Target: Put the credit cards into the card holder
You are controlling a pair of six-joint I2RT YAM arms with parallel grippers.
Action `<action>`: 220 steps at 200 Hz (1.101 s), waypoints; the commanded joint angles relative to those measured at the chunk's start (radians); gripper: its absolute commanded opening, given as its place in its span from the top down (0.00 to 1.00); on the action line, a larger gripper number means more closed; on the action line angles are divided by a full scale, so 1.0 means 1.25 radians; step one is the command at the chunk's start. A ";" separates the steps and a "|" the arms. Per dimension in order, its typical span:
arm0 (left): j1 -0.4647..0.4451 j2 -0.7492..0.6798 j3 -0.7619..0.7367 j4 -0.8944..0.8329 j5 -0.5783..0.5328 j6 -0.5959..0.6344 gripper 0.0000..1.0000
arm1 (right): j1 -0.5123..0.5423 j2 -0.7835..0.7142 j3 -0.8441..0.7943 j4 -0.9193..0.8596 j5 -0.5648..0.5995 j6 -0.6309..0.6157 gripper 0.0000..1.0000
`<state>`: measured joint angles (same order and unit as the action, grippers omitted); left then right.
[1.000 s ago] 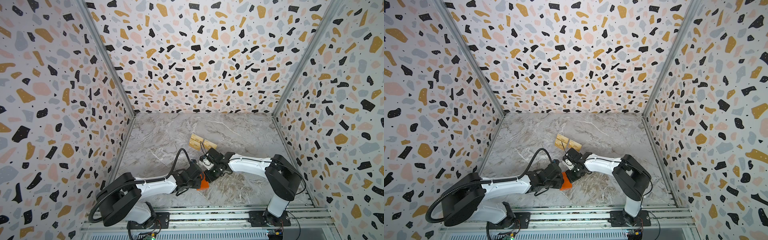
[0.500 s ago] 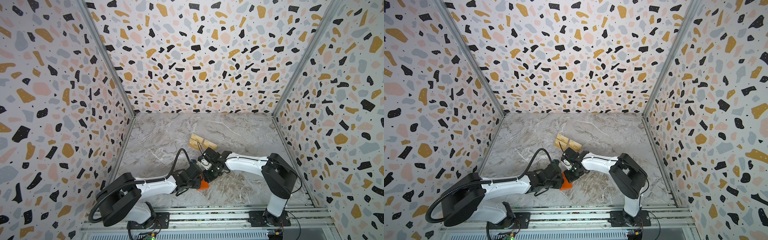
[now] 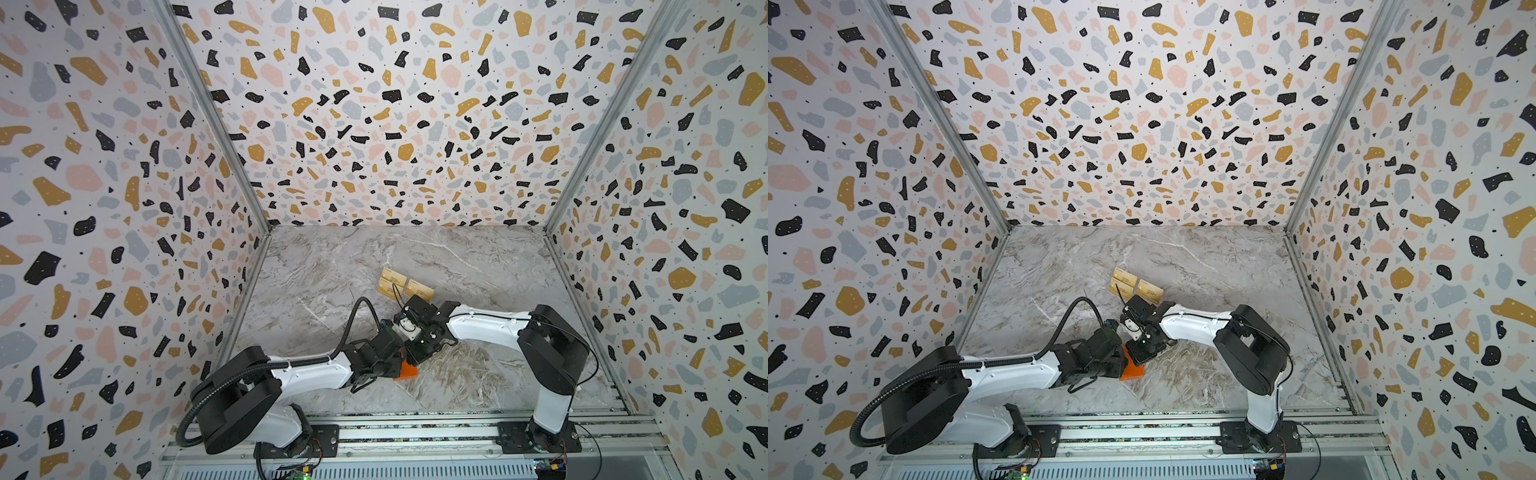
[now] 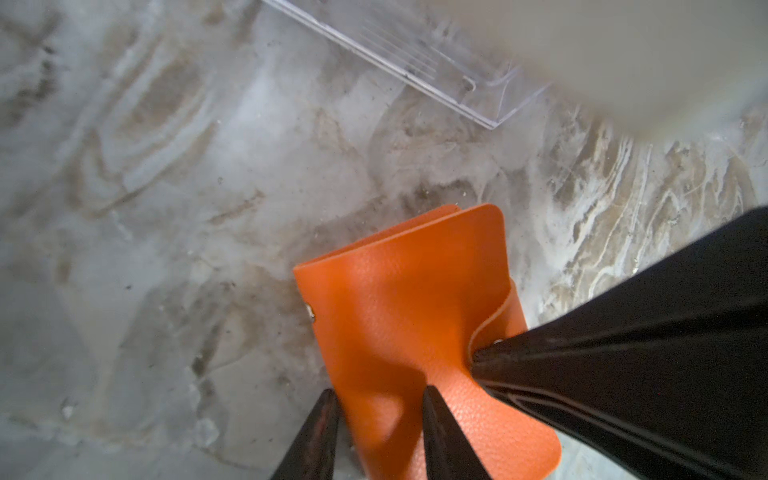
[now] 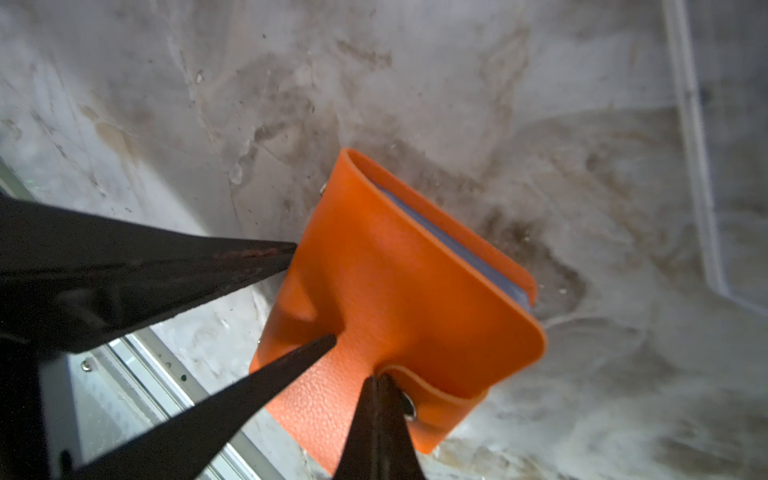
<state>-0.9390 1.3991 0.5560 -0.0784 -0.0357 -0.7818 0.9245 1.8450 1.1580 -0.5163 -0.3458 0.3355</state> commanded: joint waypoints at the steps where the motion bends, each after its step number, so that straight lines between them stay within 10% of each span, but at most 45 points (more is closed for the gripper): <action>1: -0.007 0.014 -0.020 -0.016 0.017 0.000 0.64 | 0.022 0.067 -0.051 -0.025 0.057 0.010 1.00; 75: -0.007 0.026 0.010 -0.049 0.002 0.024 0.64 | 0.021 -0.077 -0.059 0.078 0.028 0.058 0.94; 167: 0.031 0.016 0.093 -0.097 -0.021 0.088 0.55 | 0.019 -0.244 -0.141 0.302 0.203 0.105 0.79; 220: 0.067 -0.120 0.173 -0.295 -0.116 0.132 0.10 | -0.008 -0.415 -0.194 0.295 0.339 0.087 0.43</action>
<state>-0.8814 1.3392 0.7174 -0.3038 -0.0998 -0.6598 0.9375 1.4342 0.9356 -0.1551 -0.0311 0.4549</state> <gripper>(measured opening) 0.762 0.500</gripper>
